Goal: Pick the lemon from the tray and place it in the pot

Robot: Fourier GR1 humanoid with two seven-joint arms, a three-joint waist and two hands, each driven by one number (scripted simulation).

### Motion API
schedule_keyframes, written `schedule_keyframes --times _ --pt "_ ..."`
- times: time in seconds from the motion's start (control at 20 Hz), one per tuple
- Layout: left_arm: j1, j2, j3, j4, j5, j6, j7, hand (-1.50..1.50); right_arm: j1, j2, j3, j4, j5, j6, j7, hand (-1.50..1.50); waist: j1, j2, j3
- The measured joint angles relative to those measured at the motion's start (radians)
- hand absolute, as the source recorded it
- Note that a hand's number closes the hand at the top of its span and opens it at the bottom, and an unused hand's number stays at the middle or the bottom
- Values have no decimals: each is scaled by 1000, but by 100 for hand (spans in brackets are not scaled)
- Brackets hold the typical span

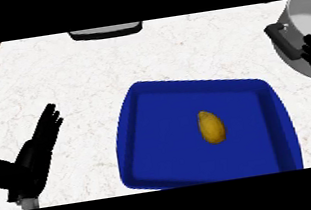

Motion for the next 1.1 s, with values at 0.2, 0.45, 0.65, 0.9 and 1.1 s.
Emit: schedule_keyframes --times 0.2,0.45,0.65,0.9,1.1 --pt "-70 -9 17 -30 0 13 -9 0 -120 31 53 3 -120 180 -62 150 28 17 -2" --pt "-170 -38 31 -57 7 28 -38 0 -290 -9 102 -2 -108 374 -215 -150 73 32 -3" --pt "-241 -50 56 -47 16 43 -39 0 -369 -39 122 80 -67 532 -430 -150 64 47 -1" --pt "-284 -63 78 -7 17 57 -54 0 -420 -87 143 168 38 640 -697 -150 39 49 -1" --pt "-309 -64 90 23 18 59 -50 0 -463 -142 203 215 187 589 -811 -150 25 43 -3"
